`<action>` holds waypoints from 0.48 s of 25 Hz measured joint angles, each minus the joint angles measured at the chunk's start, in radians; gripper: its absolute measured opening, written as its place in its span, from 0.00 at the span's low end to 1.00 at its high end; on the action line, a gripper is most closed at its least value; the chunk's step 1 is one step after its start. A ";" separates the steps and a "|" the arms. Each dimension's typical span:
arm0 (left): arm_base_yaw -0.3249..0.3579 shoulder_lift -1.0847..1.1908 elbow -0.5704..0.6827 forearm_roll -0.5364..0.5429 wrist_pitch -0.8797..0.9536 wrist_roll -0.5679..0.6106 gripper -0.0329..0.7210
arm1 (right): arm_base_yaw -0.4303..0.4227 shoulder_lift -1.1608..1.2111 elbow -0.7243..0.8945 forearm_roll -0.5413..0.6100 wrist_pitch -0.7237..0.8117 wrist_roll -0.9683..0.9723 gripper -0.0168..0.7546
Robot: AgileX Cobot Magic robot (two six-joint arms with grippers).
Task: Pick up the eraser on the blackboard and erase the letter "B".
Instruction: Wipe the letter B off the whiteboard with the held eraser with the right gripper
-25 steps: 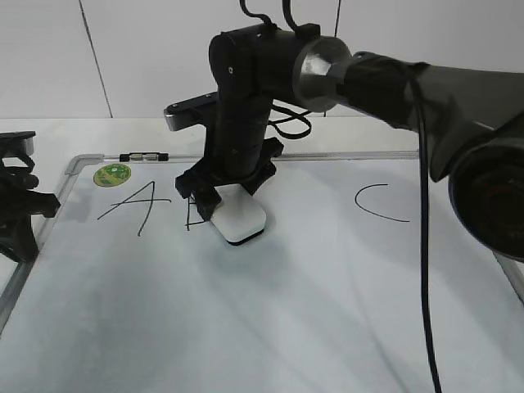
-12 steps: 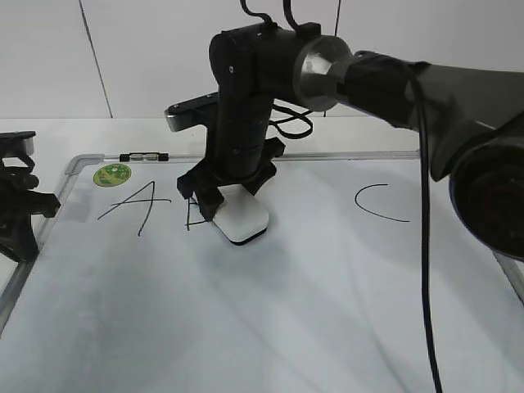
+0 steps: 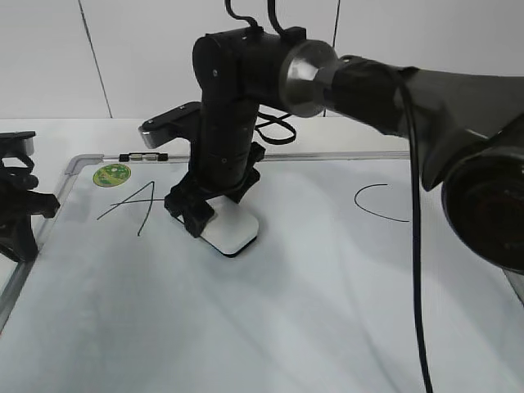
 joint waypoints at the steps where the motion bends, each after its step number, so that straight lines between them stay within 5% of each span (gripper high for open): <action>1: 0.000 0.000 0.000 0.000 0.000 0.000 0.09 | 0.000 0.000 0.000 0.000 0.000 0.000 0.76; 12: 0.000 0.000 0.000 0.000 0.000 0.002 0.09 | 0.007 0.000 0.000 -0.004 0.002 -0.052 0.76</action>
